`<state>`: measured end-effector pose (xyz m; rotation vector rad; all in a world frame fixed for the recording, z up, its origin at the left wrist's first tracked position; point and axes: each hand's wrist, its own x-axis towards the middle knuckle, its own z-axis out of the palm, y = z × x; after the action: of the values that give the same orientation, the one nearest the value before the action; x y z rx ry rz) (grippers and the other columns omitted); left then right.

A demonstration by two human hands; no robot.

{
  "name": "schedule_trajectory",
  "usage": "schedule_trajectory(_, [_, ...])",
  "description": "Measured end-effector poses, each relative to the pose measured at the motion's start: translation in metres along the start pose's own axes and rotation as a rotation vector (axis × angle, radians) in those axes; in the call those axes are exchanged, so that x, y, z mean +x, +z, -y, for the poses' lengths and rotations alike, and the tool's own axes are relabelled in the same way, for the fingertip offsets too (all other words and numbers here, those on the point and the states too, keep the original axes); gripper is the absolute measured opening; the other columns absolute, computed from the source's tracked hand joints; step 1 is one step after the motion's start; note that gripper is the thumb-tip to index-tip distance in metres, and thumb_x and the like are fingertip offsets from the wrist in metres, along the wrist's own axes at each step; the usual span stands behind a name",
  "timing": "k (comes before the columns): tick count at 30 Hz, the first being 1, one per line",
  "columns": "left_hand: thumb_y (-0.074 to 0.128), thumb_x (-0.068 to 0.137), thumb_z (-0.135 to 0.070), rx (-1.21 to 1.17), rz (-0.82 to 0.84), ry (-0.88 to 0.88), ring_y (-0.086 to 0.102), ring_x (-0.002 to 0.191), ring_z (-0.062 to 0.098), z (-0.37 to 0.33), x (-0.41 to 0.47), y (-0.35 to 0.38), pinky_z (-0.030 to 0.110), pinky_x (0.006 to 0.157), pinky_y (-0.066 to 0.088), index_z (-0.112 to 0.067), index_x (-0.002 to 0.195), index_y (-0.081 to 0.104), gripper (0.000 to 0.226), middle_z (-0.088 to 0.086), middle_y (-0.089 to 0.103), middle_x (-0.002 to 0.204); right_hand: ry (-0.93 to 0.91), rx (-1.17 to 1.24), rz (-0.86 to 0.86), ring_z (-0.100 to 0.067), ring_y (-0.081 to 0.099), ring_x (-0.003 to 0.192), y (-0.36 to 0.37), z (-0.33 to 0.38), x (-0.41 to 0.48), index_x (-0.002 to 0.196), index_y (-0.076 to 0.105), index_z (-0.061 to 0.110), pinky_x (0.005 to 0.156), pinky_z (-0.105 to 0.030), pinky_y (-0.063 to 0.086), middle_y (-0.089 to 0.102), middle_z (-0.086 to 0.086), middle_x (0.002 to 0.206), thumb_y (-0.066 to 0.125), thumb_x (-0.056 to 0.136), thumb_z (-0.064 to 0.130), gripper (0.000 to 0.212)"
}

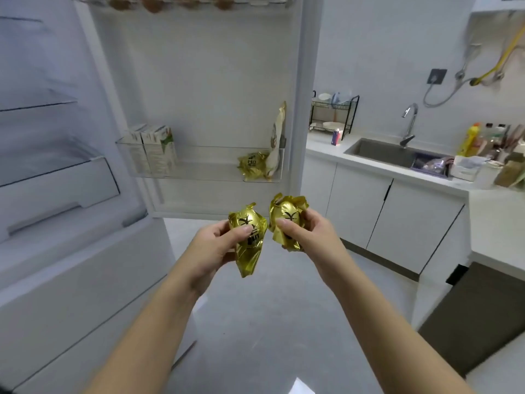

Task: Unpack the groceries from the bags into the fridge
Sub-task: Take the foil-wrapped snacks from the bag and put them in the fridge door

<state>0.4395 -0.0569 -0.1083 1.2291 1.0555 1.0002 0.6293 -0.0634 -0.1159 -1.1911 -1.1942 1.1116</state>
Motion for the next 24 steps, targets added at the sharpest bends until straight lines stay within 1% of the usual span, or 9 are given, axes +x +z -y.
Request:
schedule_trajectory(3, [0.062,0.088,-0.018,0.019,-0.039,0.085,0.068,0.086,0.020,-0.027,0.021,-0.014,0.032,0.082,0.055,-0.005,0.107,0.067,0.023,0.012,0.072,0.100,-0.074,0.002,0.046,-0.014,0.068,0.085,0.010,0.020,0.035,0.103,0.066,0.018,0.076,-0.029,0.056,0.071,0.000,0.091,0.075,0.084,0.023,0.022])
schedule_trajectory(7, [0.062,0.087,-0.010,0.027,-0.126,0.208,0.067,0.077,0.014,-0.073,0.054,-0.031,0.022,0.071,0.057,-0.005,0.101,0.066,0.016,0.008,0.071,0.092,-0.192,-0.024,0.079,-0.014,0.069,0.094,0.023,0.056,0.085,0.106,0.064,0.022,0.077,-0.027,0.058,0.072,0.001,0.099,0.076,0.082,0.025,0.026])
schedule_trajectory(10, [0.065,0.086,-0.011,0.087,-0.172,0.281,0.068,0.079,0.013,-0.108,0.082,-0.047,0.022,0.068,0.056,-0.005,0.102,0.066,0.017,0.006,0.072,0.093,-0.237,-0.048,0.101,-0.015,0.070,0.093,0.036,0.084,0.121,0.107,0.064,0.022,0.080,-0.033,0.059,0.072,0.000,0.100,0.076,0.082,0.029,0.028])
schedule_trajectory(13, [0.066,0.086,-0.010,0.137,-0.189,0.318,0.070,0.079,0.014,-0.138,0.111,-0.057,0.024,0.069,0.057,-0.006,0.099,0.067,0.014,0.007,0.073,0.092,-0.251,-0.110,0.112,-0.013,0.069,0.090,0.050,0.104,0.152,0.106,0.064,0.021,0.075,-0.025,0.056,0.072,0.001,0.098,0.074,0.083,0.031,0.027])
schedule_trajectory(15, [0.068,0.086,-0.010,0.180,-0.204,0.306,0.071,0.079,0.017,-0.153,0.134,-0.064,0.025,0.072,0.059,-0.007,0.095,0.066,0.010,0.009,0.073,0.093,-0.242,-0.149,0.086,-0.009,0.067,0.085,0.058,0.114,0.170,0.107,0.064,0.019,0.066,-0.017,0.051,0.071,0.002,0.097,0.073,0.084,0.031,0.027])
schedule_trajectory(17, [0.070,0.085,-0.011,0.226,-0.202,0.262,0.072,0.084,0.022,-0.162,0.159,-0.073,0.030,0.077,0.059,-0.004,0.096,0.065,0.015,0.016,0.072,0.096,-0.214,-0.195,0.041,-0.008,0.063,0.078,0.063,0.119,0.188,0.097,0.062,0.019,0.060,-0.015,0.049,0.069,0.003,0.092,0.072,0.084,0.030,0.019])
schedule_trajectory(20, [0.074,0.082,-0.015,0.338,-0.178,0.162,0.073,0.085,0.027,-0.166,0.198,-0.086,0.034,0.080,0.059,0.003,0.105,0.063,0.030,0.020,0.072,0.096,-0.183,-0.295,-0.026,-0.014,0.064,0.082,0.067,0.119,0.212,0.086,0.061,0.020,0.070,-0.023,0.051,0.067,0.002,0.086,0.072,0.083,0.030,0.016])
schedule_trajectory(22, [0.077,0.080,-0.020,0.446,-0.146,0.089,0.073,0.084,0.025,-0.164,0.219,-0.092,0.035,0.084,0.058,0.003,0.102,0.065,0.033,0.017,0.073,0.091,-0.162,-0.382,-0.058,-0.019,0.066,0.088,0.070,0.116,0.224,0.095,0.067,0.011,0.076,-0.030,0.054,0.072,-0.006,0.094,0.072,0.082,0.032,0.026])
schedule_trajectory(24, [0.077,0.079,-0.024,0.526,-0.062,0.026,0.073,0.086,0.024,-0.158,0.236,-0.094,0.036,0.089,0.056,0.002,0.098,0.067,0.034,0.016,0.074,0.090,-0.131,-0.484,-0.065,-0.018,0.066,0.084,0.072,0.113,0.233,0.102,0.069,0.006,0.078,-0.033,0.055,0.073,-0.009,0.099,0.072,0.081,0.035,0.035])
